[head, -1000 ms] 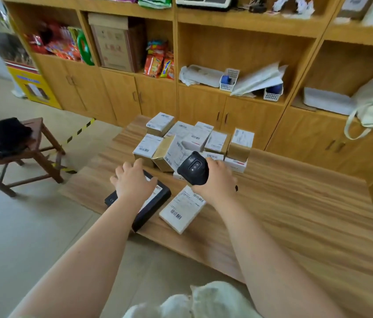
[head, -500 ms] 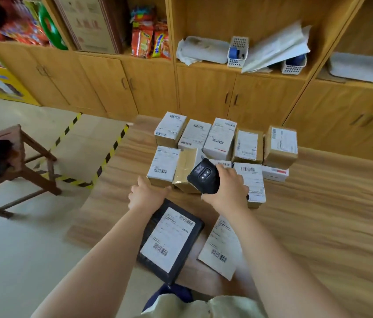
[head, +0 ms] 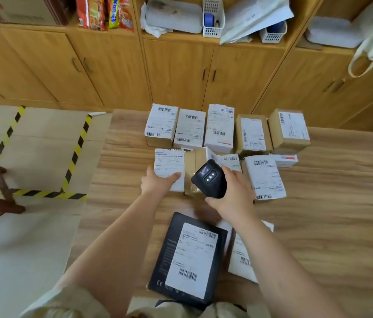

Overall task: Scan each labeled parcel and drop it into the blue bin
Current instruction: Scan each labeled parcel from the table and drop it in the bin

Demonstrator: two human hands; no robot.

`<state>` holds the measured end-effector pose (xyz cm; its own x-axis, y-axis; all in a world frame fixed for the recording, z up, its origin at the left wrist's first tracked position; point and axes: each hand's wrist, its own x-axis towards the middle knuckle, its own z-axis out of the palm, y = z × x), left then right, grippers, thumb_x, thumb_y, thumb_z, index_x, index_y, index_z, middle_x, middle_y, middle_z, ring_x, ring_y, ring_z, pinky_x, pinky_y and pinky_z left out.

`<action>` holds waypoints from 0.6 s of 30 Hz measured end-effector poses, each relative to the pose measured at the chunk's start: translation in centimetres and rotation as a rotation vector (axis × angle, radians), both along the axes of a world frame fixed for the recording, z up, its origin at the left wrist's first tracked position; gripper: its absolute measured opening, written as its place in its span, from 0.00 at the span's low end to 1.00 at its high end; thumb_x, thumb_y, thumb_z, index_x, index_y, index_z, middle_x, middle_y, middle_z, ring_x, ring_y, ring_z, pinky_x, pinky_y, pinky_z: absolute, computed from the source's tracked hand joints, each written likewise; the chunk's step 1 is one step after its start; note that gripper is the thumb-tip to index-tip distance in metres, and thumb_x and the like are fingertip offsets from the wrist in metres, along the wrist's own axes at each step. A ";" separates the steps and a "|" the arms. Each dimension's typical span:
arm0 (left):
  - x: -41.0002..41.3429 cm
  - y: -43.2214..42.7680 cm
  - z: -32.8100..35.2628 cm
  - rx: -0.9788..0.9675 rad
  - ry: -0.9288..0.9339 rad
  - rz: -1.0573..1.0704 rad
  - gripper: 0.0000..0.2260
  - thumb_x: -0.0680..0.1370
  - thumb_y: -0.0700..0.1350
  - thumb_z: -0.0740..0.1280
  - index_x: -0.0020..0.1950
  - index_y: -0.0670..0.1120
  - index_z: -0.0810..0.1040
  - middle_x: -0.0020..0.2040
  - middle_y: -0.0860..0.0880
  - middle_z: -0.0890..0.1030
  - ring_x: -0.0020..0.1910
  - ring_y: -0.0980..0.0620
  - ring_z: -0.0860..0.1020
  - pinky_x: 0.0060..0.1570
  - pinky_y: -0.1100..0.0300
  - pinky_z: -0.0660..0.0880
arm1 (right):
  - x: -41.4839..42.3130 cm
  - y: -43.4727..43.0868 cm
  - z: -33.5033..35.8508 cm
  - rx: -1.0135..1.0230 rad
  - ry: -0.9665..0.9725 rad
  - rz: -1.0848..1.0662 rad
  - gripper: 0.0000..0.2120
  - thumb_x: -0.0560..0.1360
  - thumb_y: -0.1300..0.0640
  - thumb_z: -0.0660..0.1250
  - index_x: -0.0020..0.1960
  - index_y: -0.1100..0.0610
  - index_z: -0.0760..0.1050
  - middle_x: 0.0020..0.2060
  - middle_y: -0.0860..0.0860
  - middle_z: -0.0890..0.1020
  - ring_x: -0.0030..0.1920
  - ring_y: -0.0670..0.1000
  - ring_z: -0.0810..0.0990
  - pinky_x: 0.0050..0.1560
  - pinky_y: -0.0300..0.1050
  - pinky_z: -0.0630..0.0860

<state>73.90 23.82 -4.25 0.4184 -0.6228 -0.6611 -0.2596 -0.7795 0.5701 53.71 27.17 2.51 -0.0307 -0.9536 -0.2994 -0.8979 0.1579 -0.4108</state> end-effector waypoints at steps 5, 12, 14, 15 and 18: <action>-1.2 -0.1 0.0 -0.112 0.004 -0.078 0.42 0.70 0.56 0.76 0.78 0.56 0.56 0.73 0.43 0.70 0.64 0.43 0.75 0.56 0.54 0.72 | 1.2 0.3 0.2 -0.002 0.018 -0.012 0.45 0.68 0.44 0.76 0.78 0.47 0.56 0.68 0.50 0.68 0.69 0.55 0.66 0.65 0.56 0.66; -1.5 -0.1 1.4 -0.029 -0.078 -0.167 0.41 0.72 0.55 0.70 0.76 0.70 0.48 0.64 0.46 0.74 0.64 0.41 0.71 0.59 0.48 0.68 | 0.9 1.3 1.3 -0.052 0.050 -0.025 0.44 0.68 0.44 0.75 0.78 0.47 0.57 0.68 0.49 0.68 0.68 0.55 0.66 0.63 0.55 0.66; 0.1 0.6 1.2 -0.133 0.188 0.056 0.38 0.74 0.48 0.71 0.77 0.65 0.54 0.65 0.50 0.78 0.58 0.46 0.78 0.60 0.47 0.75 | 0.7 1.8 1.8 -0.056 0.074 0.007 0.44 0.67 0.44 0.75 0.77 0.46 0.57 0.67 0.49 0.69 0.66 0.55 0.67 0.63 0.55 0.67; 0.9 1.1 1.3 -0.181 0.287 0.162 0.38 0.74 0.44 0.72 0.77 0.63 0.57 0.66 0.52 0.78 0.56 0.47 0.81 0.58 0.47 0.78 | 0.7 2.0 2.1 -0.043 0.081 0.032 0.44 0.67 0.44 0.75 0.77 0.46 0.57 0.67 0.49 0.69 0.66 0.55 0.67 0.63 0.55 0.67; 2.8 2.6 2.0 -0.308 0.369 0.277 0.42 0.73 0.38 0.73 0.78 0.63 0.54 0.66 0.53 0.77 0.56 0.48 0.81 0.56 0.44 0.79 | 1.5 2.7 2.7 0.009 0.114 0.110 0.43 0.67 0.47 0.74 0.77 0.46 0.57 0.67 0.49 0.67 0.67 0.56 0.65 0.64 0.56 0.63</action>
